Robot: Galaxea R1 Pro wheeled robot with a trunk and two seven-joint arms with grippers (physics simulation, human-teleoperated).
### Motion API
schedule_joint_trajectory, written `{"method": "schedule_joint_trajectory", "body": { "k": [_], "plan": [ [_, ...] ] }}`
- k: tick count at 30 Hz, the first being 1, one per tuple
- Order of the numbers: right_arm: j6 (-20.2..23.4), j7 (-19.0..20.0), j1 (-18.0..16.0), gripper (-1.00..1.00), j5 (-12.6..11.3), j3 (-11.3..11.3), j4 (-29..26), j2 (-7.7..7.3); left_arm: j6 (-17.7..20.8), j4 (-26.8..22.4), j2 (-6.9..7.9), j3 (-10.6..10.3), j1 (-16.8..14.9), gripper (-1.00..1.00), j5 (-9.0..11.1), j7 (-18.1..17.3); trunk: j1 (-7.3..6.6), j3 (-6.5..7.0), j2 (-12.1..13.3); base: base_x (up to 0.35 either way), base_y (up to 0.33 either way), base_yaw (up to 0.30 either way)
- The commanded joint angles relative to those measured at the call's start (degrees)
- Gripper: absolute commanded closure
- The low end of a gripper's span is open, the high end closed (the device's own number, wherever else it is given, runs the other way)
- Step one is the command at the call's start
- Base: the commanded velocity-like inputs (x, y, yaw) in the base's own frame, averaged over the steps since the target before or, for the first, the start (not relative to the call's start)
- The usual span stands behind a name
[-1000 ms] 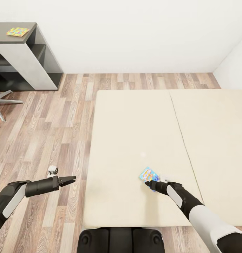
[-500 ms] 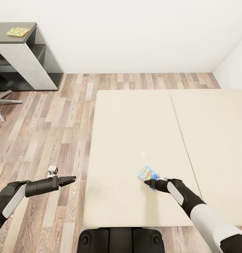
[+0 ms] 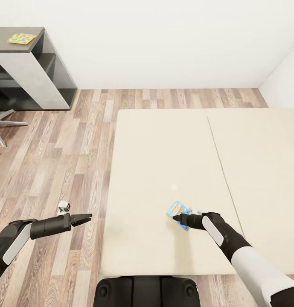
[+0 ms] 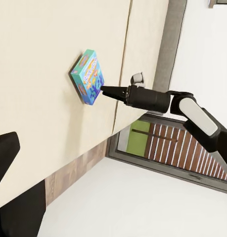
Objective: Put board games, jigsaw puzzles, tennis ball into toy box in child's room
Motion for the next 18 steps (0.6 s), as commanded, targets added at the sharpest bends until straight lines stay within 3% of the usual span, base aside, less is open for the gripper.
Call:
{"method": "schedule_joint_trajectory", "body": {
  "k": [1,10,18],
  "plan": [
    [0.15,0.12,-0.03,-1.00,0.14,0.15,-0.06,-0.06,0.42,0.01,0.06,-0.16,-0.04,-1.00,0.33,0.01,0.03,-0.07,-0.09,0.000,0.000,0.000],
    [-0.37,-1.80,-0.96,-1.00,0.20,-0.15,-0.29,-0.11,0.42,0.01,0.07,-0.16,-0.04,-1.00,0.30,0.02,0.03,-0.07,-0.09,0.000,0.000,0.000],
    [0.21,-5.03,-4.33,-1.00,0.28,-0.46,-0.38,0.46,0.42,0.01,0.07,-0.16,-0.04,-1.00,0.28,0.02,0.03,-0.07,-0.09,0.000,0.000,0.000]
  ]
}}
